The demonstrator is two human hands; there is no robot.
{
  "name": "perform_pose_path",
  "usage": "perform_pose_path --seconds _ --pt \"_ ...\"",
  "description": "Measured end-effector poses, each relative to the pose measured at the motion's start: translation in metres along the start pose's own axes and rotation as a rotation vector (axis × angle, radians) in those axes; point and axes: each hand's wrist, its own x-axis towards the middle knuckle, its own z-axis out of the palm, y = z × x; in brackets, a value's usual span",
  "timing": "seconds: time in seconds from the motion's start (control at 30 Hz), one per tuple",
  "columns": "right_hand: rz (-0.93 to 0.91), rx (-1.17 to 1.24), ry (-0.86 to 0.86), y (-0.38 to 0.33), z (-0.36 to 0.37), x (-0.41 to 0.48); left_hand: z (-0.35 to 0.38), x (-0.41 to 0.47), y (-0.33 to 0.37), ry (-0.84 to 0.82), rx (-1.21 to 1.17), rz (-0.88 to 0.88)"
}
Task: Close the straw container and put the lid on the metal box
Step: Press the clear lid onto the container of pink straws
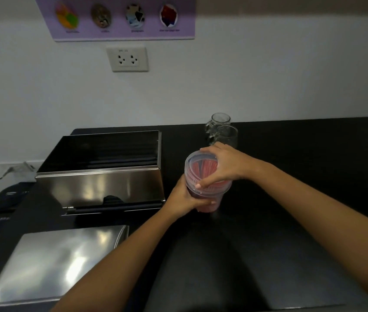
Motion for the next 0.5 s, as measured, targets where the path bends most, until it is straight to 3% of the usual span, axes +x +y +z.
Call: perform_pose_path --seconds 0.27,0.5 --pt "-0.02 -0.145 -0.136 0.003 -0.003 0.003 0.009 0.001 -0.01 0.023 -0.032 -0.056" --pt "-0.018 -0.213 -0.141 0.0 -0.003 0.008 0.009 0.002 -0.013 0.05 -0.058 -0.066"
